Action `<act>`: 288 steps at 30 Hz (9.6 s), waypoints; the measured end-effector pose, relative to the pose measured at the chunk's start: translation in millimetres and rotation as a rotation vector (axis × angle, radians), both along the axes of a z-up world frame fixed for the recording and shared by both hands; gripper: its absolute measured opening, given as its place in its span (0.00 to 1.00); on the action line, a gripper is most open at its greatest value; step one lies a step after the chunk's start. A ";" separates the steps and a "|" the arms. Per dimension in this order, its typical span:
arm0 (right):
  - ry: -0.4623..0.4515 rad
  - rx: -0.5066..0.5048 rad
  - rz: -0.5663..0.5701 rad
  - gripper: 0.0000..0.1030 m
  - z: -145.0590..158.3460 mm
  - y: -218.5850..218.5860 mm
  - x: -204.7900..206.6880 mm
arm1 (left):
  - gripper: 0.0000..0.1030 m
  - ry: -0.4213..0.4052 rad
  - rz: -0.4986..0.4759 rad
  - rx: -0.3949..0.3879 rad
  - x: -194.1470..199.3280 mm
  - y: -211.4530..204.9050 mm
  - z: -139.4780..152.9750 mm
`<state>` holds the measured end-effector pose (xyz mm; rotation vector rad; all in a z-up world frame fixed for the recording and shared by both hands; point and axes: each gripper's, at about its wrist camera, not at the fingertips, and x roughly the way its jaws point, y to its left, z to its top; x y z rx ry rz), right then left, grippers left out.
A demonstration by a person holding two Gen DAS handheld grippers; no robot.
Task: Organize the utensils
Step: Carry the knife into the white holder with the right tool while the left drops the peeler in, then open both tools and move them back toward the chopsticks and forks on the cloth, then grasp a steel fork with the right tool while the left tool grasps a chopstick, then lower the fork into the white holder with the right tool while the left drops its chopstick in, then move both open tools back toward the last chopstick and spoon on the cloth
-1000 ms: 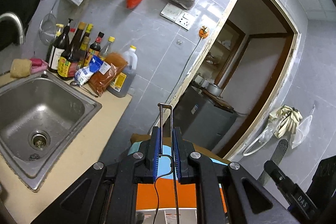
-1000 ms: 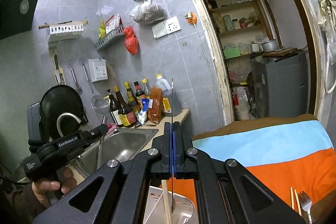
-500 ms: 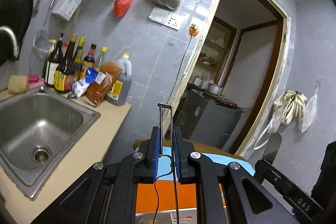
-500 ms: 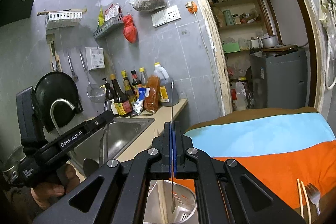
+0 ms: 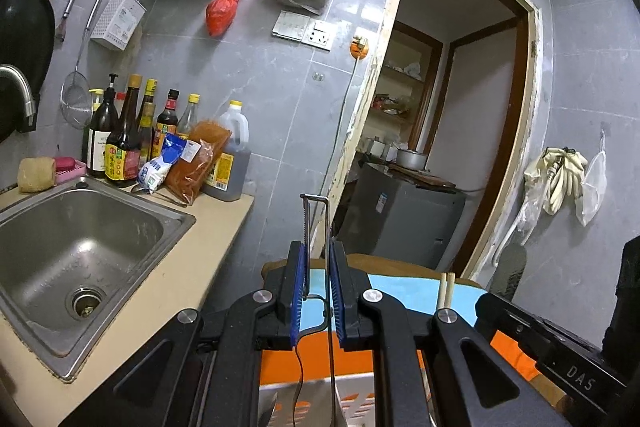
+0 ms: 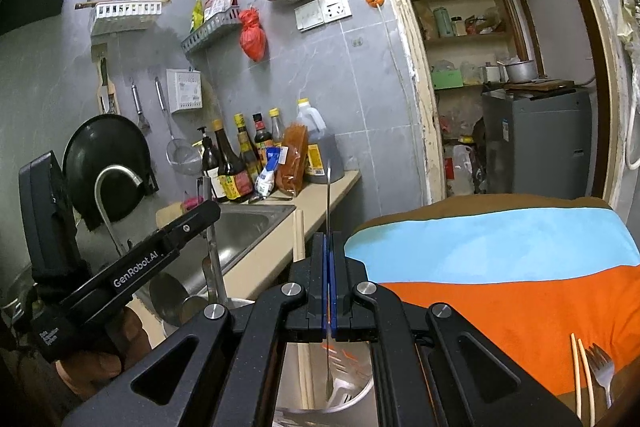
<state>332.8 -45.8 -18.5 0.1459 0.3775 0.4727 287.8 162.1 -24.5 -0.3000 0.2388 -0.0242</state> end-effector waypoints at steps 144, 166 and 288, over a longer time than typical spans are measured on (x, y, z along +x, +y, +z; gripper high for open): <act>0.550 0.006 0.159 0.04 -147.2 -263.5 43.3 | 0.05 0.730 -0.521 -0.003 71.0 -294.1 -119.1; 0.677 0.024 0.125 0.04 -163.5 -259.5 63.9 | 0.09 0.905 -0.538 -0.018 107.0 -294.4 -124.4; -0.084 -0.127 -0.319 0.98 100.7 -245.9 -87.2 | 0.99 0.108 -0.103 0.127 -49.6 -186.2 74.7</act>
